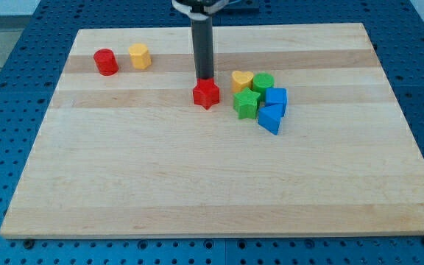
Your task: Slide the red star slightly to the right
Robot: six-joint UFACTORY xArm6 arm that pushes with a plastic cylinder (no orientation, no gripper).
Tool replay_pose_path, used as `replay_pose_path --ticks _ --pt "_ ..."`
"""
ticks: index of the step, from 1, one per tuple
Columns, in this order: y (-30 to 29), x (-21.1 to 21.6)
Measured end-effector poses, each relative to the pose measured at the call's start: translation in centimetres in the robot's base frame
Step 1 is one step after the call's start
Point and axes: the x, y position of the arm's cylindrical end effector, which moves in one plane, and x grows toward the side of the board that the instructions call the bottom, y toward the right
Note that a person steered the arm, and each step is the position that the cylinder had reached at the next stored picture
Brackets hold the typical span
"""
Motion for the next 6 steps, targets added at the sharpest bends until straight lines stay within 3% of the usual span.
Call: replay_pose_path --ticks 1,2,3,4,6 --pt "-4.5 0.1" --pt "-4.6 5.0" --pt "-1.4 6.4" --pt "-3.8 5.0" --pt "-5.7 -3.0"
